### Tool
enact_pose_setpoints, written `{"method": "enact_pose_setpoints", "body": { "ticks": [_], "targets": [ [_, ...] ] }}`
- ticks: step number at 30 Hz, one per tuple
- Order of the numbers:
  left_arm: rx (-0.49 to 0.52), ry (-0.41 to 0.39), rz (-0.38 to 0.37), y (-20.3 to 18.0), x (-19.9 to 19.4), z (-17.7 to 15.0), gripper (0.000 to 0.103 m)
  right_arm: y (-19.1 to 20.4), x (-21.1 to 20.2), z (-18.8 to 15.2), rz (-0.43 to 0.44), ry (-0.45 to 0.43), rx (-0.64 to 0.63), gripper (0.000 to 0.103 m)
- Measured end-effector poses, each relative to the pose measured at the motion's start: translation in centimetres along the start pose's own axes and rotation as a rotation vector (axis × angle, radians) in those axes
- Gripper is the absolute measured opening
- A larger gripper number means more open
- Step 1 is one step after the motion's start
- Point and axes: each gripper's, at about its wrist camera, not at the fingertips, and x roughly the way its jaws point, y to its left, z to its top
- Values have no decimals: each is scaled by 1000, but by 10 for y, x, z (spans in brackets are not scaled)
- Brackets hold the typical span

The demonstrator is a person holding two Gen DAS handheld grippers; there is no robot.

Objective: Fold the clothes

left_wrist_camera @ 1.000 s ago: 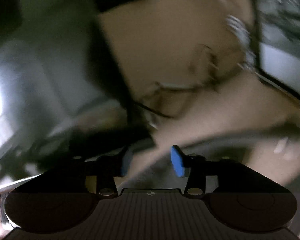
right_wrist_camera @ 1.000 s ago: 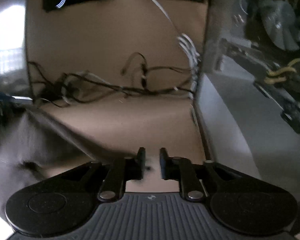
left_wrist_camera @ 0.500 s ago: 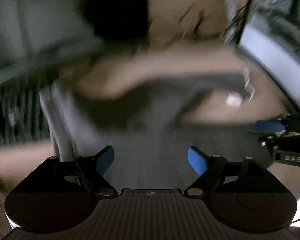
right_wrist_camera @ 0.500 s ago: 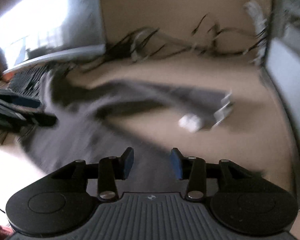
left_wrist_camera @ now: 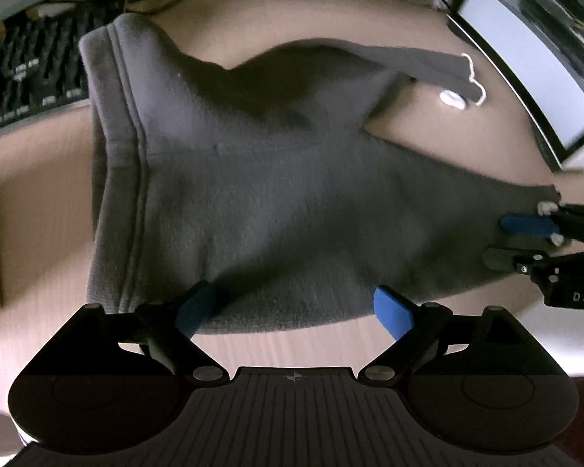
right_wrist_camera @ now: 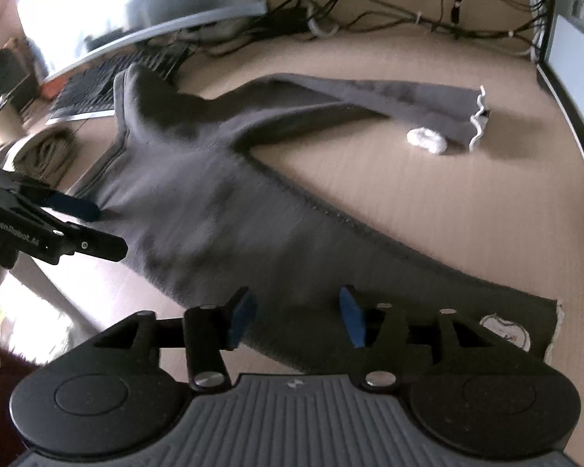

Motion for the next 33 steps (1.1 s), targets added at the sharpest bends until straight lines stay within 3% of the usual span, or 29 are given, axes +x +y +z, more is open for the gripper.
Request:
{"method": "enact_pose_setpoints", "body": {
  "ticks": [2, 4, 9, 14, 17, 18, 19, 21, 27, 29, 33],
  "targets": [
    [-19, 0, -1, 3, -3, -1, 93, 1, -3, -2, 10, 16, 6, 55],
    [-60, -19, 10, 9, -6, 6, 93, -3, -8, 5, -31, -29, 4, 55],
    [-106, -97, 70, 16, -20, 22, 93, -14, -11, 44, -289, -216, -190, 55],
    [-157, -141, 92, 14, -34, 23, 93, -33, 35, 63, -443, -171, -375, 54],
    [-187, -140, 117, 11, -30, 21, 94, -50, 54, 68, -404, -155, -308, 50],
    [-198, -137, 122, 13, -30, 21, 94, -55, 56, 70, -381, -164, -269, 43],
    [-204, -134, 122, 15, -31, 20, 94, -58, 58, 73, -374, -169, -248, 26],
    [-213, -128, 123, 19, -33, 19, 94, -61, 58, 78, -371, -190, -223, 9],
    [-153, -126, 78, 19, -23, 35, 94, -62, -13, 86, -334, -338, -77, 7],
    [-134, -128, 57, 18, -19, 42, 94, -63, -46, 85, -312, -387, -6, 2],
    [-111, -126, 7, 16, -8, 54, 94, -70, -84, 87, -318, -417, 90, 2]
  ]
}}
